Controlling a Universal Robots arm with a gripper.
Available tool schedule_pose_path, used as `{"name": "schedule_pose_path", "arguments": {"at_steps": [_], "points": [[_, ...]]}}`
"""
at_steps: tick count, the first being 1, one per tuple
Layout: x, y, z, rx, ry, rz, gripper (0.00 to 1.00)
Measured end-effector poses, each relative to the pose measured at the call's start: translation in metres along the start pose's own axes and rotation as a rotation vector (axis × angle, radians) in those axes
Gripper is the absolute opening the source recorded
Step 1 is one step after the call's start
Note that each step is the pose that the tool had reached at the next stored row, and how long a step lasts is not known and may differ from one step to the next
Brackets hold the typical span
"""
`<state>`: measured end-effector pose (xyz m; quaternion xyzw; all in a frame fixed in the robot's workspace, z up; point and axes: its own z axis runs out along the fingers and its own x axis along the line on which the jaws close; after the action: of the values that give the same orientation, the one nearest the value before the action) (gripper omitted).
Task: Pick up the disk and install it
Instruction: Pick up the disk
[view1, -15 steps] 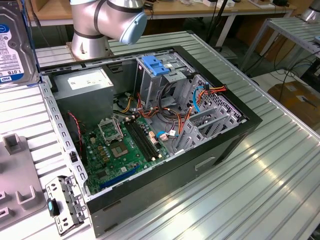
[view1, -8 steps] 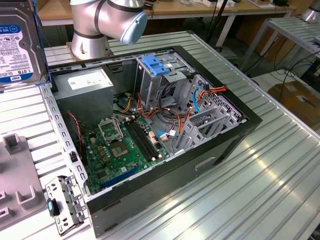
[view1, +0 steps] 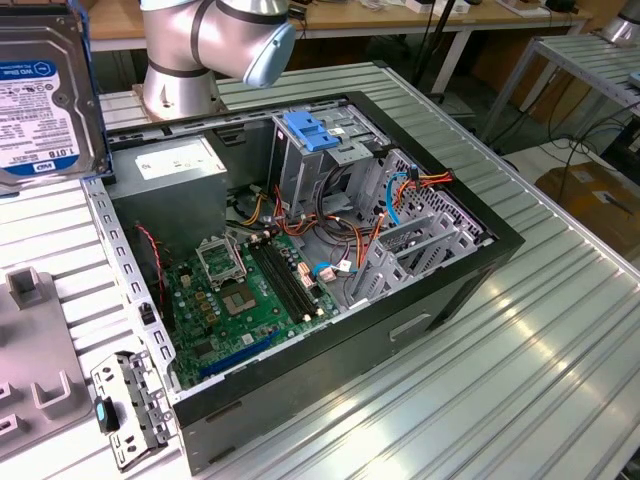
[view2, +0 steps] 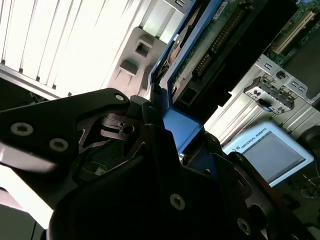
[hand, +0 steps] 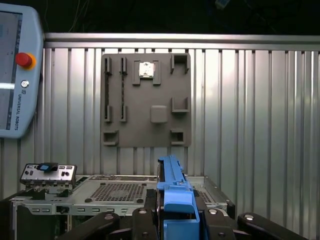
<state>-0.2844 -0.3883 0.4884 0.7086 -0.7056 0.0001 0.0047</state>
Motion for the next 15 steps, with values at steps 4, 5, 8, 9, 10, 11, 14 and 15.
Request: {"name": "schedule_pose_path", "arguments": {"at_steps": [4,5,8,9,10,11,14,15], "points": [[0.0004,-0.0155,0.0004,-0.0009,0.0000,0.002,0.37],[0.0005,-0.0179,0.0005,-0.0010,0.0000,0.002,0.37],[0.0008,-0.0271,0.0007,-0.0016,0.0000,0.003,0.37],[0.0008,-0.0297,0.0008,-0.0017,0.0000,0.003,0.37],[0.0009,-0.0323,0.0009,-0.0018,0.0000,0.004,0.37],[0.0010,-0.0352,0.0010,-0.0020,0.0000,0.004,0.37],[0.0013,-0.0458,0.0013,-0.0026,0.0000,0.005,0.37],[0.0014,-0.0485,0.0014,-0.0028,0.0000,0.006,0.37]]}}
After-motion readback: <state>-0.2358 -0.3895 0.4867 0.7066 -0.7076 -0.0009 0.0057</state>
